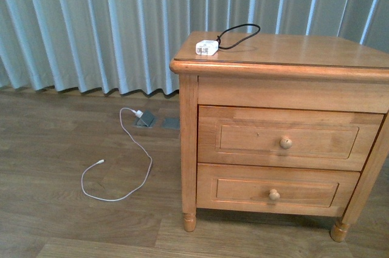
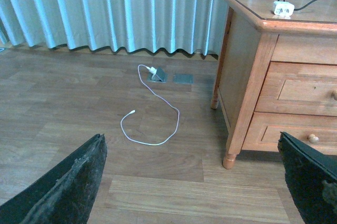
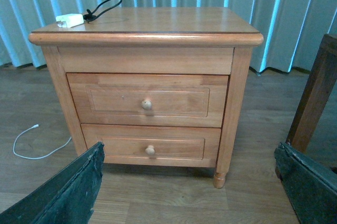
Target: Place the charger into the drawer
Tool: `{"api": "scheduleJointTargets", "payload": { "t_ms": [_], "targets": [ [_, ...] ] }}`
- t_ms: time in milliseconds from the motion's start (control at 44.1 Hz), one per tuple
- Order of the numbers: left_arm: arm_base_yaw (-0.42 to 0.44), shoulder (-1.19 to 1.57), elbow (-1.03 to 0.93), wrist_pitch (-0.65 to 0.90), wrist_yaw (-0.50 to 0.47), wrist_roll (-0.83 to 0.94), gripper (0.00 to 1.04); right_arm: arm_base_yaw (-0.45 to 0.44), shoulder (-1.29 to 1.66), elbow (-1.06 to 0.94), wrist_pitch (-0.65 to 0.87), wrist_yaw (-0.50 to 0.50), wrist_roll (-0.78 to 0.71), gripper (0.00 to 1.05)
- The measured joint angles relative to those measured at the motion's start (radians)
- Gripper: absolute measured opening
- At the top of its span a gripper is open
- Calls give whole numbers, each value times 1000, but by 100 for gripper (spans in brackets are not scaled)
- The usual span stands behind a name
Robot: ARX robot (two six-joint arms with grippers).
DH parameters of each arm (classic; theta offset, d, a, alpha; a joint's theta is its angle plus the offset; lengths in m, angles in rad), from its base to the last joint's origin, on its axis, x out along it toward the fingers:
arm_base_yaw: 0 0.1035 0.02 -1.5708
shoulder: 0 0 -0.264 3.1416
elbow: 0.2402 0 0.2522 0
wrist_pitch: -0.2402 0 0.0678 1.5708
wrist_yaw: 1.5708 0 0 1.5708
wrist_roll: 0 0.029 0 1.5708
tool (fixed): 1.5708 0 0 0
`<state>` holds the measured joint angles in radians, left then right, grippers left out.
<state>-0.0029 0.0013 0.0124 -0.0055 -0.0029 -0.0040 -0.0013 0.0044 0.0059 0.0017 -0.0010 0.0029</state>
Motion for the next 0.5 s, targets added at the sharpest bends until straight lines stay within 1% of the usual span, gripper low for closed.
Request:
{"api": "scheduleJointTargets", "payload": {
  "t_ms": [499],
  "targets": [
    [0, 0, 0, 0, 0, 0, 99, 0, 0, 0, 0, 0, 0, 96]
  ]
}}
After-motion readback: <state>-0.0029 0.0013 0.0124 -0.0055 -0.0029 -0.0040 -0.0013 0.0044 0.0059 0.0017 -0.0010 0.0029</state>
